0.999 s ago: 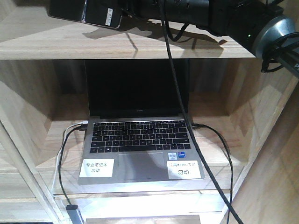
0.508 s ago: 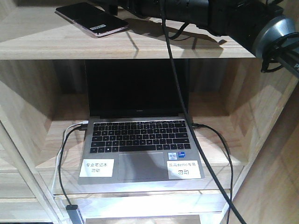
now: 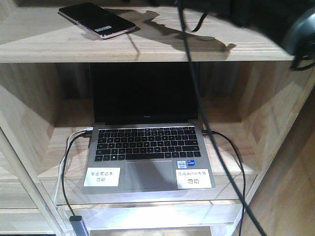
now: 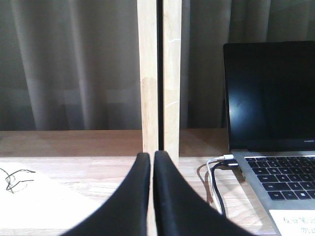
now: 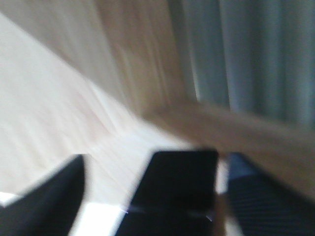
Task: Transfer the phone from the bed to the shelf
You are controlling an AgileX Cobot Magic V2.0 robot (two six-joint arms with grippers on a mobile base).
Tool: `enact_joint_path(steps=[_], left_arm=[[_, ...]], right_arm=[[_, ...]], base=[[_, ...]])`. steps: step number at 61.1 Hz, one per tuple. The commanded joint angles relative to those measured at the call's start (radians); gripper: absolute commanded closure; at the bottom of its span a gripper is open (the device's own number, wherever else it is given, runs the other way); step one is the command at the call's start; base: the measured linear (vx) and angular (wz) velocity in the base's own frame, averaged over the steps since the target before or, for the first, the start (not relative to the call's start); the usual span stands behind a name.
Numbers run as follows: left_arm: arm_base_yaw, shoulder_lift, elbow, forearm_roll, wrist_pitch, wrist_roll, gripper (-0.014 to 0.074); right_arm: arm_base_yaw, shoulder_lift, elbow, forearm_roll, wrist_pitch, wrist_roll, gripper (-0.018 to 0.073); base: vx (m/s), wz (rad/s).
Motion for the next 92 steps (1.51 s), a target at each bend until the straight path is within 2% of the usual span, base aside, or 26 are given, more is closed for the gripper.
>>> enact_joint_path(steps=[1,10,16,23,30,41,51,67,92], left_arm=[[-0.006,-0.007,-0.025,-0.01,-0.072,-0.009,0.0595],[-0.006,-0.007,-0.025,-0.01,-0.072,-0.009,0.0595],[-0.006,-0.007,-0.025,-0.01,-0.072,-0.009,0.0595],[-0.006,-0.007,-0.025,-0.01,-0.072,-0.009,0.0595],[-0.006,-0.007,-0.025,-0.01,-0.072,-0.009,0.0595],[-0.006,-0.007,-0.025,-0.01,-0.072,-0.009,0.0595],[-0.006,-0.007,-0.025,-0.01,-0.072,-0.009,0.0595],[-0.006,-0.007,-0.025,-0.01,-0.072,-0.009,0.0595],[-0.006,-0.007,-0.025,-0.01,-0.072,-0.009,0.0595]], right_arm=[[-0.004,-0.09,-0.034,-0.04,-0.014,0.049,0.0241],[-0.004,-0.139,-0.034,-0.187,-0.005,0.127,0.0568],[-0.004,-0.17,-0.034,-0.278,0.002,0.214,0.057],[-0.003,-0.217,-0.028,-0.439,0.032,0.325,0.0564],[-0.003,-0.309,0.082,-0.529,-0.035,0.379,0.0564],[-0.003,-0.508,0.391,-0.528,-0.219,0.319,0.0564],[-0.003,-0.706,0.637,-0.513,-0.293,0.291,0.0564],[-0.003,-1.008,0.936,-0.513,-0.336,0.291,0.0564],[-0.003,-1.456,1.308,-0.512,-0.328,0.306,0.0564]], base=[[0.0,0.0],[0.0,0.0],[0.0,0.0],[0.0,0.0],[0.0,0.0],[0.0,0.0],[0.0,0.0],[0.0,0.0],[0.0,0.0]])
